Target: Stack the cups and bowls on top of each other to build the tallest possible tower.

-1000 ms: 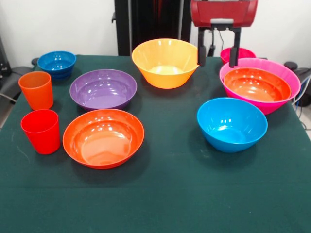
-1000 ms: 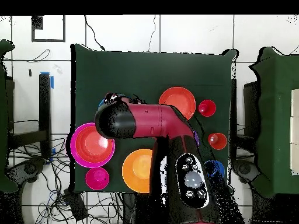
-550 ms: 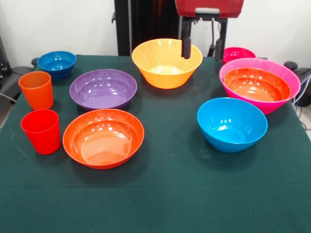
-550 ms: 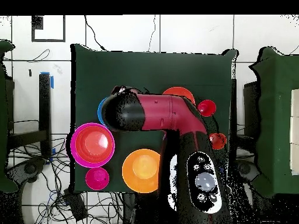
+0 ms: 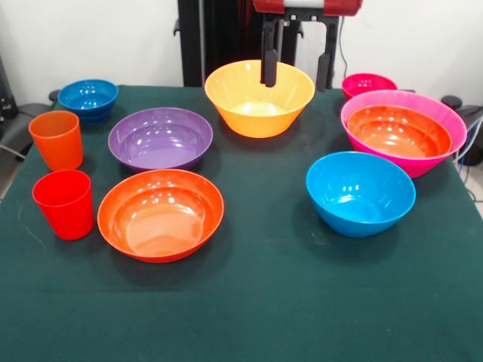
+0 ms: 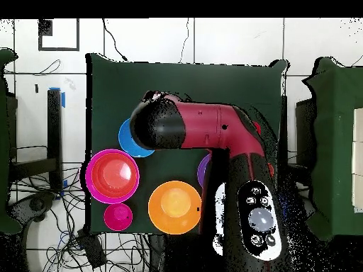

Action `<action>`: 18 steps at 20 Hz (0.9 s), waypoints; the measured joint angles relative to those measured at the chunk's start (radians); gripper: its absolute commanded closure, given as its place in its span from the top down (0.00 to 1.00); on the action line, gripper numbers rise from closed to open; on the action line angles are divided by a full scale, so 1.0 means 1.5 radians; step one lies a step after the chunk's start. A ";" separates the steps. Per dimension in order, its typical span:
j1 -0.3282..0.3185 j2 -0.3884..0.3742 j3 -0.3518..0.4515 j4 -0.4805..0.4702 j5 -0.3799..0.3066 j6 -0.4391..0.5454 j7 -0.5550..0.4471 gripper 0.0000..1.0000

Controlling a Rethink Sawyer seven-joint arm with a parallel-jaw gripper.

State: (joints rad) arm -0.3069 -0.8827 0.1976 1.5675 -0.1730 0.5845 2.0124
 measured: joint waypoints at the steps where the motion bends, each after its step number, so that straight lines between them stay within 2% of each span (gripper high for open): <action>1: 0.000 0.000 0.000 -0.003 -0.001 0.000 0.000 1.00; 18: 0.000 0.001 0.000 -0.039 -0.007 0.000 0.000 1.00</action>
State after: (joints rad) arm -0.3072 -0.8809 0.1984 1.5088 -0.1834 0.5847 2.0124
